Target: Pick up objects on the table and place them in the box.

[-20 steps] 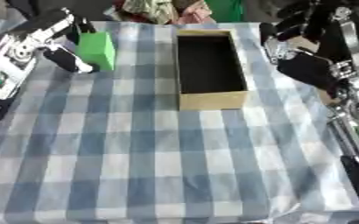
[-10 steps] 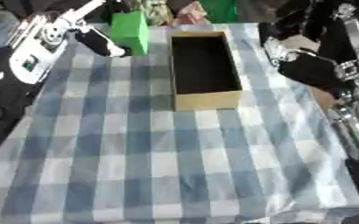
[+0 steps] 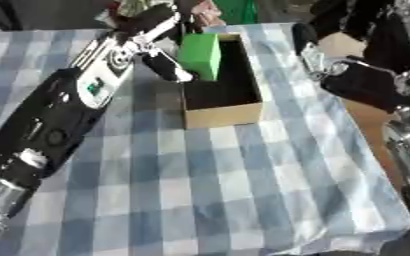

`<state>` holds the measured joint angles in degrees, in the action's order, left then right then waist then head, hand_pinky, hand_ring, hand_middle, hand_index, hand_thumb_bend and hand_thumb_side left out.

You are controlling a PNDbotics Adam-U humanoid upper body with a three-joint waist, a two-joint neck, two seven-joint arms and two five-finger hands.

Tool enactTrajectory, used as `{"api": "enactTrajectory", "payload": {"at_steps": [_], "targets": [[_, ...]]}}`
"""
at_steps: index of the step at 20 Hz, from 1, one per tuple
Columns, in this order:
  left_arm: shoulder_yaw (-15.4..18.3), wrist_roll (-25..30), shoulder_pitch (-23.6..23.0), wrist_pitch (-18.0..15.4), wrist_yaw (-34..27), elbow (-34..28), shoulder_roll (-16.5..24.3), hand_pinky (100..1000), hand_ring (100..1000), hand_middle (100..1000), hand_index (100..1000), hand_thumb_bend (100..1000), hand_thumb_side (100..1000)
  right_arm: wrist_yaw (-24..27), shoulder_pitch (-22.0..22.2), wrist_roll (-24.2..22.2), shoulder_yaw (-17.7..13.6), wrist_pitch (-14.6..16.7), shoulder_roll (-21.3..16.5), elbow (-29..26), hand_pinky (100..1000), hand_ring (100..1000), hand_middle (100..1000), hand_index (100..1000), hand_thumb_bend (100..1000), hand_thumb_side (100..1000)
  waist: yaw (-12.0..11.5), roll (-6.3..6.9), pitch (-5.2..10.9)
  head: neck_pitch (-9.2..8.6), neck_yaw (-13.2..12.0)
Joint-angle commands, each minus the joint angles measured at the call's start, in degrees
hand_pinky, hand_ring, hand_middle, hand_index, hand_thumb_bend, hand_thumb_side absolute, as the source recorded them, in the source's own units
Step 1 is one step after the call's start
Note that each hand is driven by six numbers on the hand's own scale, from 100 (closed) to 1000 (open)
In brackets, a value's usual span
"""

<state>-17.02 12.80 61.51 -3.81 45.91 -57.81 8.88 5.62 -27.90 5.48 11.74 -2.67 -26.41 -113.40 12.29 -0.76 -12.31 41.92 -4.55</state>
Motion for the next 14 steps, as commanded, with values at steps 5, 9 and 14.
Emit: {"api": "enactTrajectory", "payload": {"at_steps": [5, 9, 14], "targets": [[-0.2, 0.4, 0.3, -3.1, 2.8, 1.5, -1.4, 722, 747, 793, 883, 764, 251, 0.5, -0.8, 0.0, -0.1, 0.1, -0.3, -1.2, 555, 569, 558, 755, 277, 100, 0.4, 0.23, 0.58, -0.75, -0.3], [-0.2, 2.2, 0.0, -4.5, 2.0, 1.7, -1.4, 768, 808, 869, 948, 832, 348, 0.5, -0.6, 0.2, -0.1, 0.1, -0.4, -1.2, 556, 568, 558, 755, 278, 100, 0.1, 0.32, 0.77, -0.82, -0.1], [0.6, 0.0, 0.0, -3.2, -0.4, -1.1, 0.4, 701, 716, 769, 880, 698, 220, 0.4, -0.2, 0.5, -0.4, -0.1, -0.5, -1.2, 556, 568, 557, 755, 277, 100, -1.1, 0.29, 1.15, -0.91, 0.3]]}}
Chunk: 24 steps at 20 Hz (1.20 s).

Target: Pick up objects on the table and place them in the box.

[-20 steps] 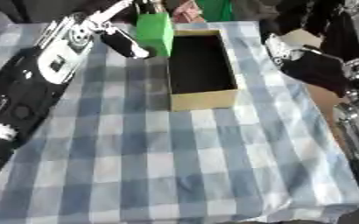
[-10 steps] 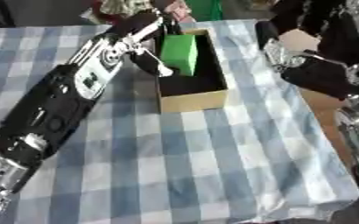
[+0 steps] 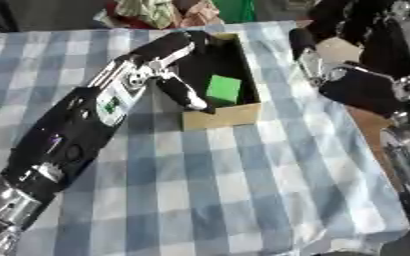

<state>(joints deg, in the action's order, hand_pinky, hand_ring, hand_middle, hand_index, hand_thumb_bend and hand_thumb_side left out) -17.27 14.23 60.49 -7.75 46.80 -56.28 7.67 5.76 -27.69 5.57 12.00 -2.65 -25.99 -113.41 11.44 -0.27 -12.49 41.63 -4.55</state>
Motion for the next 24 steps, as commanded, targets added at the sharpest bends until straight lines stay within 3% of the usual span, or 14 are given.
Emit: {"api": "enactTrajectory", "payload": {"at_steps": [1, 4, 7, 13, 18, 24], "targets": [[1.2, -2.5, 0.8, 1.6, -3.3, -4.2, 2.4, 679, 691, 744, 859, 666, 179, 0.2, -0.2, 0.6, -0.8, -0.2, -1.1, -1.2, 556, 567, 556, 755, 278, 100, -0.7, -0.2, 1.42, -0.6, 0.5], [1.9, -5.1, -0.6, 5.2, -12.4, -11.0, 6.1, 620, 619, 659, 810, 592, 100, 0.3, 0.5, 1.8, -1.5, -0.8, -1.5, -1.2, 553, 563, 552, 754, 279, 100, -2.6, -0.23, 1.63, -0.52, 1.5], [3.0, -7.7, -4.2, 8.9, -21.9, -20.3, 11.0, 596, 597, 633, 798, 558, 100, 0.5, 1.1, 3.5, -2.2, -1.5, -2.0, -1.2, 552, 564, 552, 754, 281, 100, -5.0, -0.3, 1.79, -0.38, 2.2], [7.4, -13.0, -16.2, 14.8, -34.3, -36.5, 18.8, 578, 591, 625, 795, 491, 125, 0.5, 1.8, 7.4, -3.1, -3.2, -2.4, -1.2, 554, 583, 573, 757, 286, 100, -8.2, -0.64, 1.97, 0.11, 3.8], [11.3, -14.6, -25.4, 16.3, -38.1, -43.1, 20.0, 577, 610, 649, 805, 457, 139, 0.3, 2.1, 9.6, -3.4, -3.8, -2.4, -0.9, 553, 599, 590, 757, 286, 100, -9.9, -1.0, 1.86, 0.37, 4.2], [14.6, -18.2, -30.4, 17.0, -41.3, -45.7, 17.8, 567, 608, 647, 808, 446, 144, 0.3, 2.1, 10.7, -3.1, -3.6, -1.6, 0.1, 570, 646, 640, 759, 304, 100, -11.5, -1.4, 1.65, 0.73, 3.4]]}}
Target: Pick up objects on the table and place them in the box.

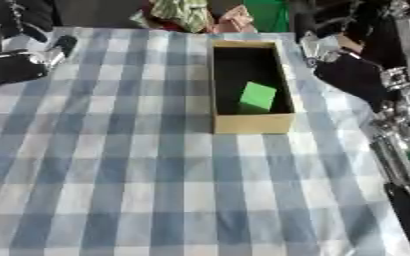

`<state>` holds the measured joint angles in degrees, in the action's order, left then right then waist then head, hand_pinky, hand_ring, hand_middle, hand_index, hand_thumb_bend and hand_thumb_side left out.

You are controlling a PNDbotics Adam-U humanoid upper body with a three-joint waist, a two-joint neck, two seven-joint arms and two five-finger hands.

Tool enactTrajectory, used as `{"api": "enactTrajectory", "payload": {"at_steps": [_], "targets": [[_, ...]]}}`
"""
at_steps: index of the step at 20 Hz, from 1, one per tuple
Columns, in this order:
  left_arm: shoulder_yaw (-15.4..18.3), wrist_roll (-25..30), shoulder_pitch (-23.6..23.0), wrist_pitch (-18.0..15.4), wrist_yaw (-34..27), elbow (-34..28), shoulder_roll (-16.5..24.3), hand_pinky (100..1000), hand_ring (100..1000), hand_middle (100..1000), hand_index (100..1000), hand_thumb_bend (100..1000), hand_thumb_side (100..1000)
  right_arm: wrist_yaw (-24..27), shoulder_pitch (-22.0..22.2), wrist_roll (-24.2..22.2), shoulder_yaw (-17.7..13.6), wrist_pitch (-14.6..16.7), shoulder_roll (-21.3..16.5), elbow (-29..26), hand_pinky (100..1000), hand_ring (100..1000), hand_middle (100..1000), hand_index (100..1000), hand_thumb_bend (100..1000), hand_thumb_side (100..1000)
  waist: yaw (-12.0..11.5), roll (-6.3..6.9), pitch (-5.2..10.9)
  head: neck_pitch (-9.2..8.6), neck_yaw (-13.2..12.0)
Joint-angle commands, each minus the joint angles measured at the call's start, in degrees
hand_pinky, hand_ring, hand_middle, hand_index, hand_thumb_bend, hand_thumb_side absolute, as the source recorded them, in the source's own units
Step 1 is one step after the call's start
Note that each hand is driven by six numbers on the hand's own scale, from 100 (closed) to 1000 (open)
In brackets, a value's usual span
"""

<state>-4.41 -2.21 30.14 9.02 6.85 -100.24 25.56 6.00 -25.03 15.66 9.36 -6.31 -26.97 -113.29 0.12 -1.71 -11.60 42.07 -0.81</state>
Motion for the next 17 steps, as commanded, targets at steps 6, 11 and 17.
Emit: {"api": "enactTrajectory", "payload": {"at_steps": [6, 11, 17], "targets": [[2.5, -4.1, -2.5, 0.3, -3.8, -1.4, -1.6, 562, 607, 644, 804, 438, 151, 0.0, -0.7, 1.2, 0.4, 0.7, 0.8, 2.2, 573, 665, 667, 760, 289, 100, -1.1, -0.15, 0.29, 0.66, -0.9], [2.8, -4.3, -4.0, -0.2, -4.5, -0.7, -2.4, 559, 602, 636, 804, 434, 152, -0.1, -0.3, 1.4, 1.2, 0.9, 1.4, 4.0, 560, 637, 652, 760, 291, 100, -1.4, -0.3, -0.03, 1.12, -0.7], [2.5, -3.7, -4.9, -1.3, -4.8, 0.3, -3.1, 556, 596, 628, 803, 433, 150, -0.4, 0.1, 0.9, 1.8, 1.1, 1.7, 5.5, 563, 641, 655, 766, 298, 100, -1.4, -0.47, -0.25, 1.27, -0.5]]}}
